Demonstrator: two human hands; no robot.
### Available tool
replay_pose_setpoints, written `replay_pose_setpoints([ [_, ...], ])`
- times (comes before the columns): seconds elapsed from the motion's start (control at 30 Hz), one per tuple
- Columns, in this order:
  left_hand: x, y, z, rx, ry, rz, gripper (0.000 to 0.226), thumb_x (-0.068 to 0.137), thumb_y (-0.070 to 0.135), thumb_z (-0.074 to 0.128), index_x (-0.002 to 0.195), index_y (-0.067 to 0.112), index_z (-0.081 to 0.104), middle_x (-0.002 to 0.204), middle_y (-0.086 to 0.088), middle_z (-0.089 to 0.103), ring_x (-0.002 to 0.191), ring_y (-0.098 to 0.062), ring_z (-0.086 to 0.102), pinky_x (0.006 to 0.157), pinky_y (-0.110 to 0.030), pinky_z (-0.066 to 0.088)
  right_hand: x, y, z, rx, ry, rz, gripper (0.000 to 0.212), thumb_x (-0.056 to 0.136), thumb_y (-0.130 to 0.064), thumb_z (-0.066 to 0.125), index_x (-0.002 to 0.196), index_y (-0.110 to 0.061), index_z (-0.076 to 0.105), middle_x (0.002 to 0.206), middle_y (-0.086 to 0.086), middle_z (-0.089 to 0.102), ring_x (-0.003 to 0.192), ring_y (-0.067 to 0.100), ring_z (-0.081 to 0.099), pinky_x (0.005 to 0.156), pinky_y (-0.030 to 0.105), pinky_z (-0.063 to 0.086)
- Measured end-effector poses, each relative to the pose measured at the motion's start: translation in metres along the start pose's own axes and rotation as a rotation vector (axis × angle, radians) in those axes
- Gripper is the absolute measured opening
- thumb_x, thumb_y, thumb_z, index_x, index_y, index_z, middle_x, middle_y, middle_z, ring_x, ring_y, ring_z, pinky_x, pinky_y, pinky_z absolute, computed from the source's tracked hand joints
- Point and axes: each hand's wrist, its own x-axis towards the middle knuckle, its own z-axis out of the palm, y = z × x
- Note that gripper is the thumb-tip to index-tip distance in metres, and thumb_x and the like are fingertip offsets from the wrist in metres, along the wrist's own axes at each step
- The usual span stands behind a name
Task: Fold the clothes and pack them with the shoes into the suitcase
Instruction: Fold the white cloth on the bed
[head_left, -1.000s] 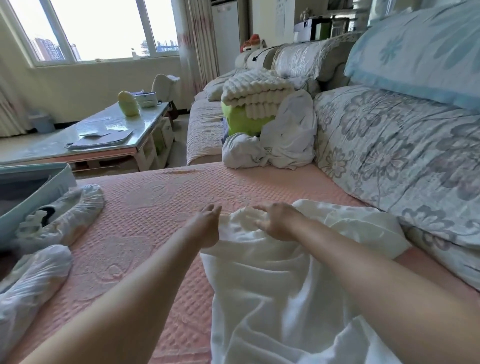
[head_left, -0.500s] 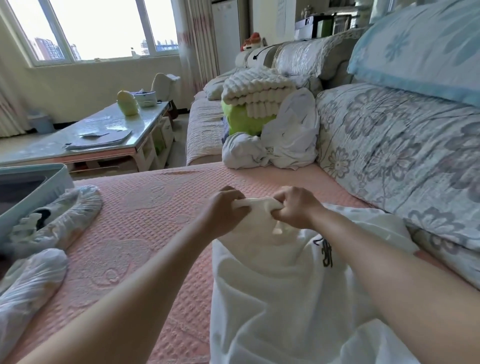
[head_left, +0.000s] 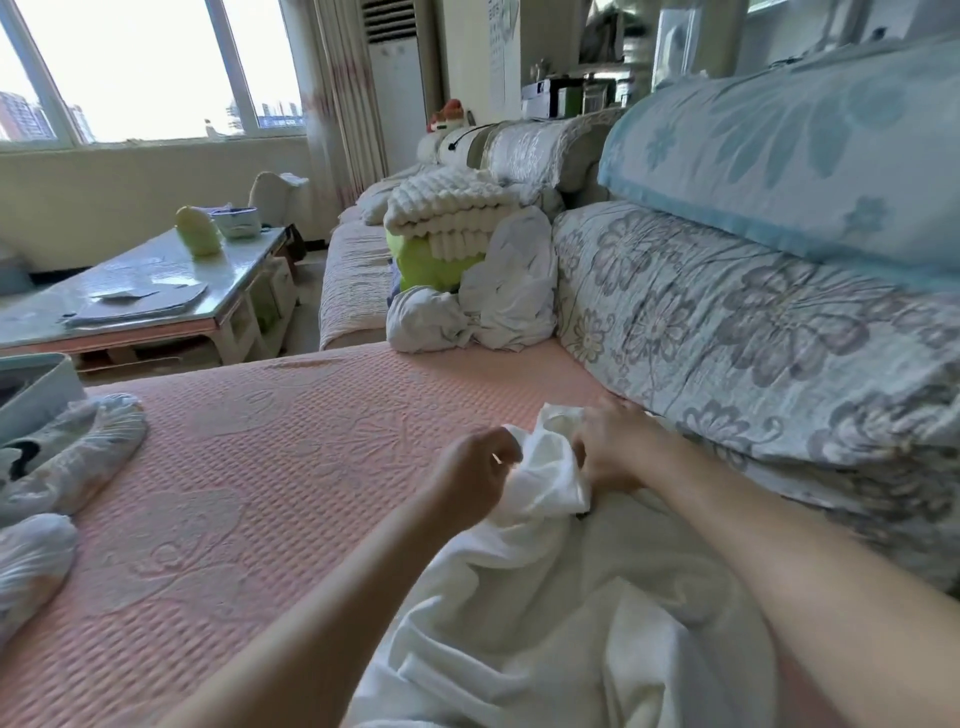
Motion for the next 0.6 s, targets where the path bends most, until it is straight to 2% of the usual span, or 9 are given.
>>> replay_pose_setpoints([
  [0.1, 0.001, -0.018, -0.011, 0.091, -0.206, -0.196, 0.056, 0.076, 0.031, 0.079, 0.126, 0.029, 0.055, 0.117, 0.002, 0.057, 0.104, -0.021, 0.057, 0.083, -0.030, 0.048, -0.002, -0.015, -0.003, 0.406, 0.150, 0.010, 0.035, 0.086, -0.035, 0.041, 0.102, -0.021, 0.069, 0.116, 0.001, 0.062, 0.110, 0.025, 0.056, 0.094, 0.037, 0.046],
  [0.17, -0.006, -0.021, -0.011, 0.143, -0.265, -0.214, 0.044, 0.076, 0.031, 0.077, 0.117, 0.026, 0.063, 0.101, 0.002, 0.063, 0.090, -0.020, 0.060, 0.067, -0.025, 0.046, -0.004, -0.022, -0.001, 0.469, 0.095, 0.019, 0.047, 0.088, -0.054, 0.047, 0.114, -0.019, 0.066, 0.126, -0.002, 0.062, 0.113, 0.026, 0.058, 0.094, 0.038, 0.048],
  [0.23, -0.012, -0.017, -0.012, 0.119, -0.136, -0.161, 0.021, 0.076, 0.026, 0.074, 0.096, 0.023, 0.071, 0.087, 0.002, 0.066, 0.082, -0.020, 0.061, 0.062, -0.027, 0.049, -0.009, -0.026, 0.002, 0.420, 0.044, 0.053, 0.060, 0.081, -0.062, 0.063, 0.124, -0.020, 0.060, 0.126, -0.004, 0.059, 0.116, 0.024, 0.058, 0.094, 0.037, 0.049],
  [0.3, -0.018, -0.009, -0.018, 0.097, -0.151, -0.112, 0.012, 0.075, 0.032, 0.076, 0.085, 0.027, 0.071, 0.084, 0.004, 0.068, 0.078, -0.018, 0.062, 0.068, -0.031, 0.053, -0.010, -0.026, 0.006, 0.476, 0.093, 0.056, 0.020, 0.078, -0.036, 0.072, 0.084, -0.021, 0.061, 0.089, -0.006, 0.062, 0.087, 0.020, 0.061, 0.070, 0.028, 0.048],
  [0.37, -0.023, 0.001, -0.025, 0.026, -0.366, -0.106, 0.016, 0.081, 0.041, 0.072, 0.084, 0.025, 0.075, 0.081, 0.007, 0.073, 0.075, -0.014, 0.068, 0.069, -0.030, 0.057, -0.009, -0.023, 0.008, 0.566, 0.141, 0.048, 0.014, 0.076, -0.007, 0.060, 0.064, -0.012, 0.054, 0.067, -0.008, 0.054, 0.072, 0.017, 0.057, 0.058, 0.025, 0.039],
  [0.4, -0.026, 0.006, -0.028, -0.027, -0.436, -0.121, 0.018, 0.087, 0.037, 0.069, 0.085, 0.021, 0.076, 0.080, 0.006, 0.074, 0.073, -0.013, 0.070, 0.068, -0.028, 0.058, -0.011, -0.021, 0.009, 0.621, 0.152, 0.046, 0.014, 0.075, -0.002, 0.057, 0.066, -0.011, 0.063, 0.069, -0.010, 0.060, 0.075, 0.015, 0.060, 0.060, 0.023, 0.040],
  [0.47, -0.024, 0.016, -0.035, -0.005, -0.272, -0.053, 0.007, 0.092, 0.023, 0.066, 0.096, 0.021, 0.072, 0.091, 0.006, 0.073, 0.079, -0.014, 0.071, 0.072, -0.024, 0.057, -0.021, -0.018, 0.004, 0.722, 0.208, -0.029, 0.025, 0.081, -0.003, 0.062, 0.085, -0.020, 0.079, 0.087, -0.014, 0.072, 0.087, 0.008, 0.065, 0.072, 0.017, 0.045],
  [0.53, -0.018, 0.021, -0.043, 0.156, -0.066, 0.093, 0.045, 0.087, 0.017, 0.072, 0.127, 0.030, 0.056, 0.126, 0.005, 0.056, 0.108, -0.012, 0.060, 0.087, -0.027, 0.053, -0.032, -0.017, -0.001, 0.771, 0.273, -0.094, 0.023, 0.086, -0.009, 0.070, 0.099, -0.024, 0.081, 0.104, -0.011, 0.074, 0.098, 0.005, 0.065, 0.088, 0.018, 0.048],
  [0.6, -0.014, 0.028, -0.047, 0.272, -0.111, 0.190, 0.080, 0.082, 0.025, 0.077, 0.146, 0.044, 0.033, 0.149, 0.010, 0.031, 0.120, -0.009, 0.044, 0.097, -0.034, 0.048, -0.043, -0.019, -0.010, 0.834, 0.337, -0.156, 0.021, 0.086, -0.008, 0.074, 0.101, -0.020, 0.081, 0.104, -0.011, 0.074, 0.096, -0.002, 0.065, 0.091, 0.012, 0.047],
])
